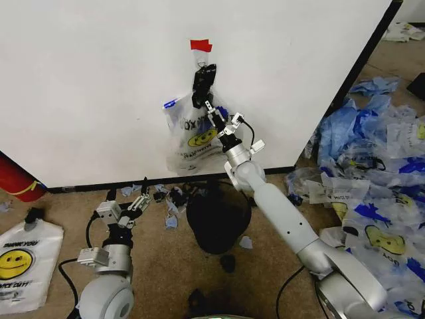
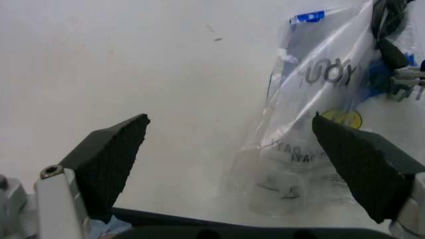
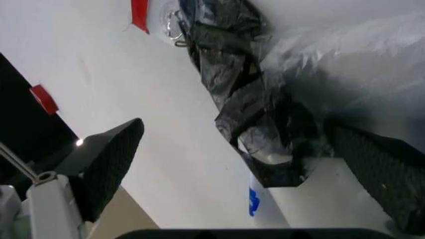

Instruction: Pick up the garbage bag from the wall and place it over the trash bin.

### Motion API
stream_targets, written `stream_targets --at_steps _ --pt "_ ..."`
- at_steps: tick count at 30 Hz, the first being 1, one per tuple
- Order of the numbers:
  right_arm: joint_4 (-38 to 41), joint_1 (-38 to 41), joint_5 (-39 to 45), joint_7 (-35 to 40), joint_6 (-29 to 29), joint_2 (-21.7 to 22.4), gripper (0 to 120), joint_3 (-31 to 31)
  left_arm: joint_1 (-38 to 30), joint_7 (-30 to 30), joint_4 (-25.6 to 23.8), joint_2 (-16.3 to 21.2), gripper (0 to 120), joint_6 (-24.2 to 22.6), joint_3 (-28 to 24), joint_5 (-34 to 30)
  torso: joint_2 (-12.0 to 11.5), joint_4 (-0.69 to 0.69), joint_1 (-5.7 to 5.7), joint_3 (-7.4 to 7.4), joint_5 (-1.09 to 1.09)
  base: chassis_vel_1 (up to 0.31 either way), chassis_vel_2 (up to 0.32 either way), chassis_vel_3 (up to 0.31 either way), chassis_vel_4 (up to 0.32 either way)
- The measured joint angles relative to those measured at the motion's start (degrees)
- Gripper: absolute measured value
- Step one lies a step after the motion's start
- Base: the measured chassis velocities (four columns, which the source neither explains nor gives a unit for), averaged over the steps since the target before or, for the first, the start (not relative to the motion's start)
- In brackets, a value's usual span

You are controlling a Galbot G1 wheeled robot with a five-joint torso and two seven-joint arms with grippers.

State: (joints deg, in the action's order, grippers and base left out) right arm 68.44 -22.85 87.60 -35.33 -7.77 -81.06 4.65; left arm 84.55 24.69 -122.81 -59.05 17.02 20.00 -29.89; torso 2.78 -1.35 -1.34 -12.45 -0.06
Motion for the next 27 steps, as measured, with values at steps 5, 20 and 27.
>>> stream_targets --at_steps 5,20,27 --pt "0.4 -0.3 -0.1 0.0 0.2 0.0 97 0.2 -0.1 0.0 0.1 -0.2 98 0.0 -0.3 0.0 0.0 0.00 0.00 0.00 0.00 0.000 0.000 0.000 0.000" --pt "-1.1 -0.3 -0.6 -1.0 -0.2 -1.4 63 0.2 0.7 0.1 0.6 -0.8 98 0.2 -1.0 0.5 0.0 0.00 0.00 0.00 0.00 0.000 0.000 0.000 0.000" --pt "-1.1 -0.5 -0.9 -1.0 -0.3 -1.7 37 0.2 0.7 0.1 0.6 -0.9 98 0.2 -1.3 0.5 0.0 0.00 0.00 0.00 0.00 0.000 0.000 0.000 0.000"
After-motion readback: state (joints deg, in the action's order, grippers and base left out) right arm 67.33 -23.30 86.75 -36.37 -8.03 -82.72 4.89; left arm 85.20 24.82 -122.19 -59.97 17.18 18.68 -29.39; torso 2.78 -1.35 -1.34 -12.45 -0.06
